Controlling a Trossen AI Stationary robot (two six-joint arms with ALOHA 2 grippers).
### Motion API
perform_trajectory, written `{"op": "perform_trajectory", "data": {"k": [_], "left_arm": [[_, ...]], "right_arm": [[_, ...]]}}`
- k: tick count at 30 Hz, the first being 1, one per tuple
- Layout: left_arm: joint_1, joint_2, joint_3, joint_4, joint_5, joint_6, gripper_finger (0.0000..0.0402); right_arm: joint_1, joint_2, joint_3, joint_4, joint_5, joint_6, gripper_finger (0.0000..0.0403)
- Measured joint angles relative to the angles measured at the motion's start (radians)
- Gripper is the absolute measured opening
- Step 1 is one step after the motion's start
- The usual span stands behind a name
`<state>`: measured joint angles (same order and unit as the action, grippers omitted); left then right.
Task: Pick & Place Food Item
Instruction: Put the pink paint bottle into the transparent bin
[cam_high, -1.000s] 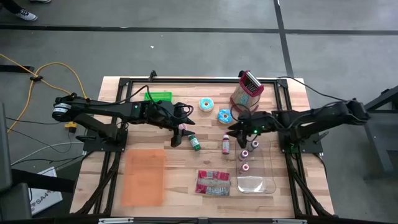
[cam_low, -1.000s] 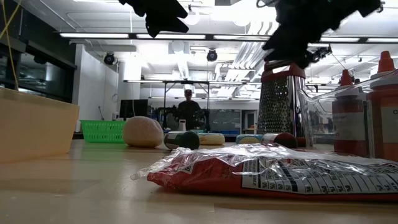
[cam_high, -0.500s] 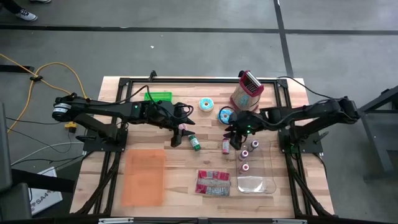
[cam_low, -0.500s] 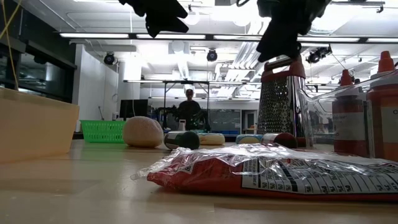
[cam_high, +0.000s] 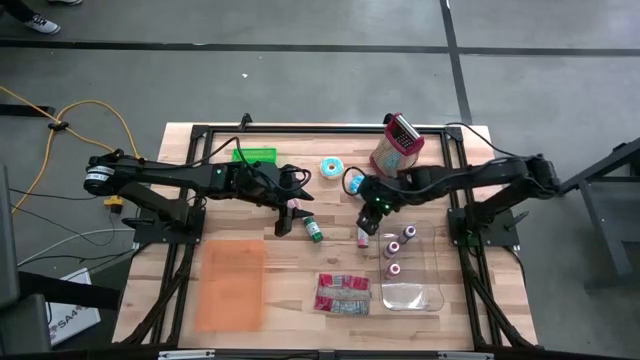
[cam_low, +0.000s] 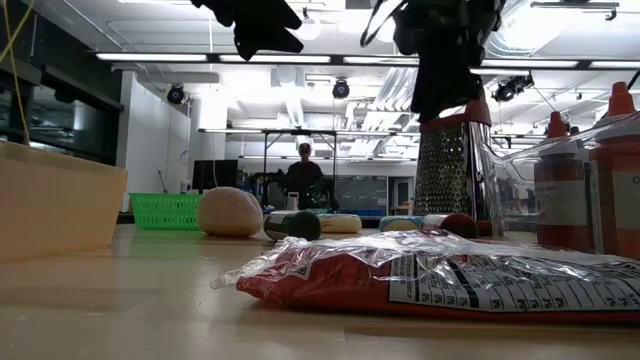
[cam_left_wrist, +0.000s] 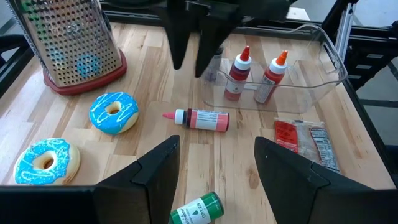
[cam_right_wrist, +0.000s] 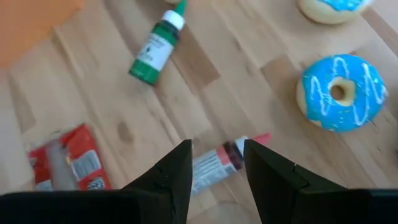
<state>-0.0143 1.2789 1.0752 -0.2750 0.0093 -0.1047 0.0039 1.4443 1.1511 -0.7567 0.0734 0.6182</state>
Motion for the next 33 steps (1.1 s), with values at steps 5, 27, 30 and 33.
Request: {"op": "perform_trajectory", "data": {"k": [5,27,30,33], "left_arm": [[0.0,0.0,0.0,0.0,0.0,0.0,0.0199],[0.0,0.0,0.0,0.0,0.0,0.0,0.0199],[0.0,0.0,0.0,0.0,0.0,0.0,0.0199],[0.0,0.0,0.0,0.0,0.0,0.0,0.0199]], "right_arm": [[-0.056,0.042,0.023,-0.018,-0.068,0.045,0.0133],[-0.332,0.178,0.022,-0.063,-0.597,0.337,0.0133],[-0.333,0.204,0.023,-0.053,-0.629,0.372,0.0133],[-0.335,0.213,0.023,-0.026,-0.624,0.412,0.0133]]}}
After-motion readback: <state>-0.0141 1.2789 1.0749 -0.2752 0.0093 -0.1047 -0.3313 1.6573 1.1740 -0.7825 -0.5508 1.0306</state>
